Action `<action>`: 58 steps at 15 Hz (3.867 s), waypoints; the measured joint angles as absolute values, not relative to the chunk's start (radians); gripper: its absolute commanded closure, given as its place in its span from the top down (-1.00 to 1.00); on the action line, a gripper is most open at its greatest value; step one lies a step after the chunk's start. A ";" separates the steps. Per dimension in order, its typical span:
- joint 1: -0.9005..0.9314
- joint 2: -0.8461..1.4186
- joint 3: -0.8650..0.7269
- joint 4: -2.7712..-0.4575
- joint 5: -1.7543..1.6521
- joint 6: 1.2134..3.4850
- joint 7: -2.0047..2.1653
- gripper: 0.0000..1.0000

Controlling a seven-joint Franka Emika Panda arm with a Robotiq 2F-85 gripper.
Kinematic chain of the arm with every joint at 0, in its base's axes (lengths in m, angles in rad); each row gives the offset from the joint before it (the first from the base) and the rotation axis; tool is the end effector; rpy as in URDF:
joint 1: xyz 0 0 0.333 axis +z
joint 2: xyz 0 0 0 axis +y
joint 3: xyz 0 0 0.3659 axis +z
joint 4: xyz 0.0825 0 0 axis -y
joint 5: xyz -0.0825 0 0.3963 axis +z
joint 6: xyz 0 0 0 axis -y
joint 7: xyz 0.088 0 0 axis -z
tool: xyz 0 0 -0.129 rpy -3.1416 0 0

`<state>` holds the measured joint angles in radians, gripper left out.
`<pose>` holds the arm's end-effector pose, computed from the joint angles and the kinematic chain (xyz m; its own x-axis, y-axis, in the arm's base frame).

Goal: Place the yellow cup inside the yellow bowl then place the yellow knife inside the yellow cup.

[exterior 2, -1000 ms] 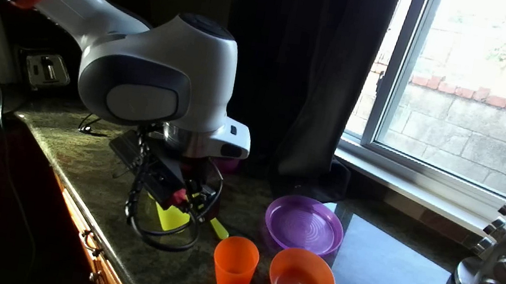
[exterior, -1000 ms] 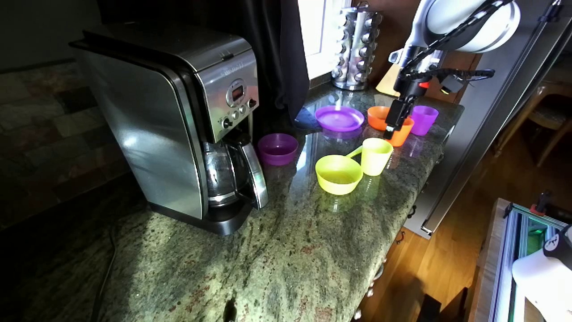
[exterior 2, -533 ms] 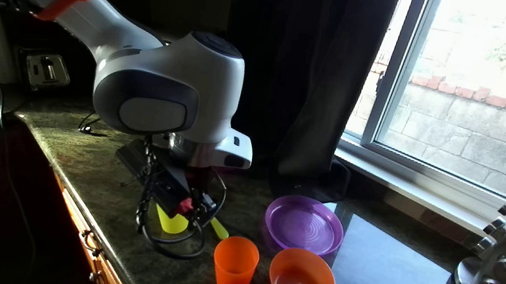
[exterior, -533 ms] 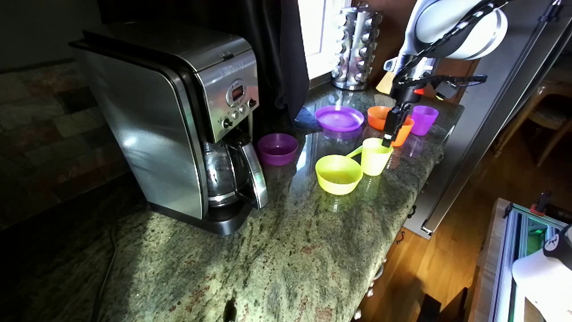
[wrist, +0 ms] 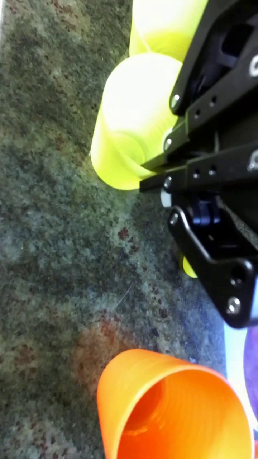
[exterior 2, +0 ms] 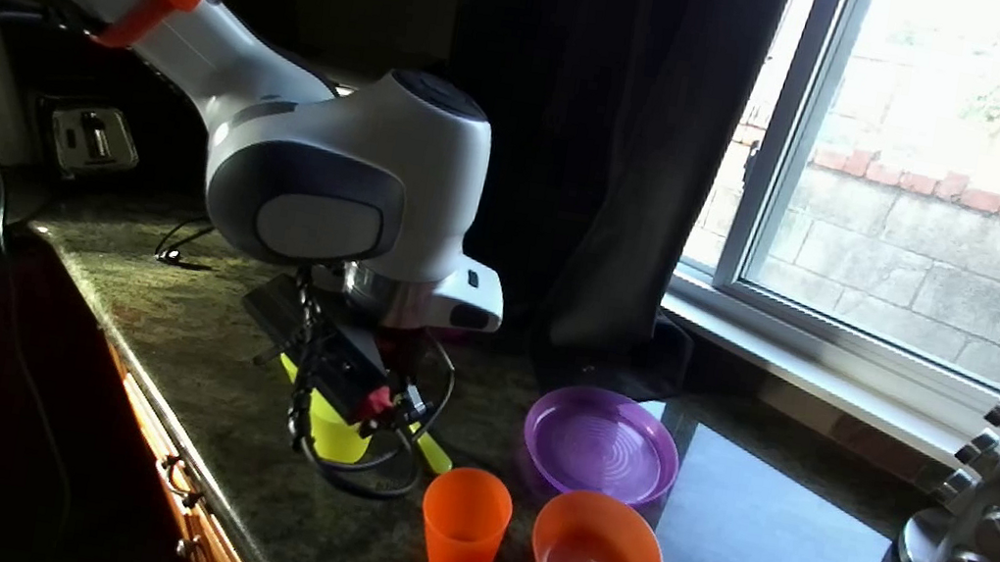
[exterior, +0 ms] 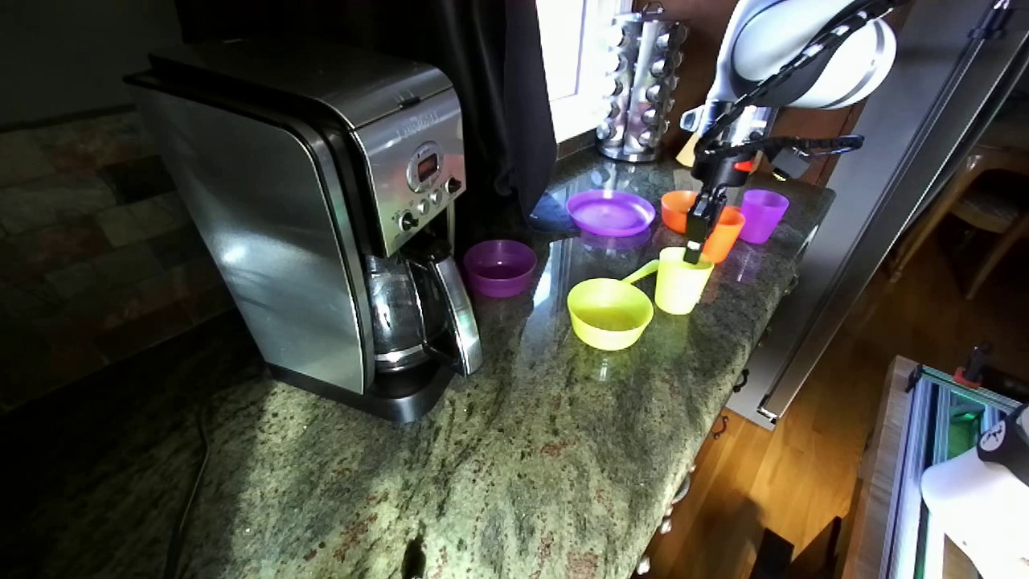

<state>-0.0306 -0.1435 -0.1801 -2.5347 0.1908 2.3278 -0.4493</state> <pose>0.4317 -0.0852 0.3386 0.9944 0.1054 -0.0028 0.1033 -0.9796 -0.1724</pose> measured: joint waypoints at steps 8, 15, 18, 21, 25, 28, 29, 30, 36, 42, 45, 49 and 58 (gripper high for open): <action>-0.033 -0.145 -0.152 -2.475 0.178 2.224 -0.402 -0.98; -0.023 -0.189 -0.087 -2.427 0.158 2.170 -0.342 -0.98; -0.001 -0.201 -0.055 -2.414 0.158 2.170 -0.321 -0.98; 0.023 -0.198 -0.026 -2.411 0.158 2.170 -0.300 -0.98; 0.041 -0.173 0.001 -2.408 0.147 2.192 -0.272 -0.98; 0.047 -0.138 0.012 -2.408 0.142 2.252 -0.258 -0.98; 0.050 -0.124 0.013 -2.407 0.142 2.269 -0.257 -0.98; 0.052 -0.110 0.014 -2.406 0.142 2.285 -0.257 -0.98; 0.059 -0.032 0.027 -2.384 0.142 2.322 -0.237 -0.13; 0.054 -0.057 0.028 -2.367 0.148 2.322 -0.209 0.79; 0.041 -0.092 0.017 -2.367 0.162 2.322 -0.172 1.00; 0.008 -0.120 -0.013 -2.367 0.197 2.318 -0.069 1.00; -0.058 -0.071 -0.059 -2.361 0.244 2.331 0.226 1.00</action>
<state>-0.0582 -0.0709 -0.0592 -2.3611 0.2435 2.3308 0.2256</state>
